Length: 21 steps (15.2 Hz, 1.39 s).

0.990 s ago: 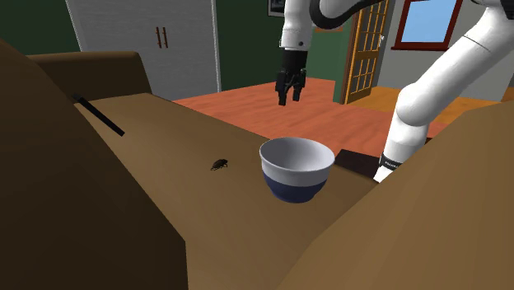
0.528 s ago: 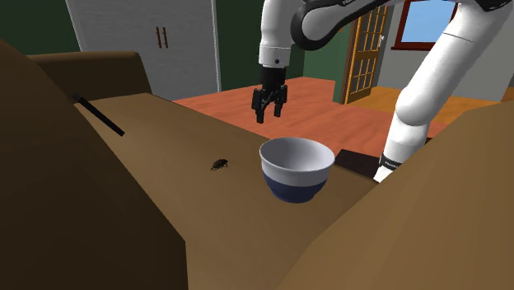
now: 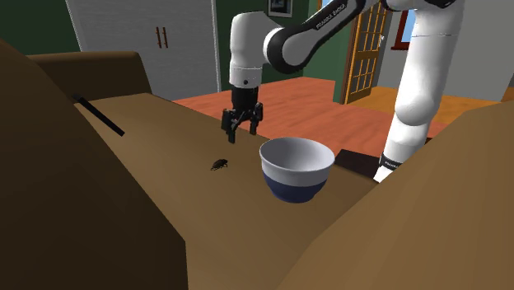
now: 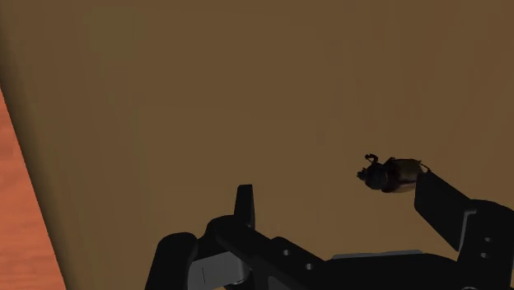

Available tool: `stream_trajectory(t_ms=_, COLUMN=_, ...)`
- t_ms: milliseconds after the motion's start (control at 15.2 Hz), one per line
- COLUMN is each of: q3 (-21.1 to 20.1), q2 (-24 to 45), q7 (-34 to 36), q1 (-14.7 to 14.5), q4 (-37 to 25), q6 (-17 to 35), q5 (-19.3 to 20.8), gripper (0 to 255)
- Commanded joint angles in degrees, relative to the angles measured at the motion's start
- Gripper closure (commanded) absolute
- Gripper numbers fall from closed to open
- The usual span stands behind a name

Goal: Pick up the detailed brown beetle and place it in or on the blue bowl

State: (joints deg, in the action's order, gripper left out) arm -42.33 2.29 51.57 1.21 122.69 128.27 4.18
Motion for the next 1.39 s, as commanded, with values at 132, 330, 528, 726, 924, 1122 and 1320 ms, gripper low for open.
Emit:
stream_trajectory(t_ms=132, q3=0.41, q2=11.44, q7=10.88, q1=-4.12, q4=-7.57, q6=0.23, q5=11.03, gripper=0)
stream_trajectory(t_ms=330, q3=2.54, q2=18.35, q7=15.92, q1=-8.39, q4=-13.65, q6=-0.83, q5=16.53, gripper=0)
stream_trajectory(t_ms=528, q3=3.41, q2=19.82, q7=16.73, q1=-9.04, q4=-13.18, q6=0.8, q5=17.82, gripper=0)
stream_trajectory(t_ms=726, q3=4.23, q2=21.37, q7=17.59, q1=-9.63, q4=-12.84, q6=2.36, q5=19.2, gripper=0)
stream_trajectory(t_ms=924, q3=4.69, q2=22.2, q7=18.04, q1=-9.96, q4=-12.7, q6=3.17, q5=19.94, gripper=0)
stream_trajectory(t_ms=1122, q3=4.69, q2=22.2, q7=18.04, q1=-9.96, q4=-12.71, q6=3.17, q5=19.94, gripper=0)
stream_trajectory(t_ms=1320, q3=4.69, q2=22.19, q7=18.03, q1=-9.96, q4=-12.7, q6=3.16, q5=19.93, gripper=0)
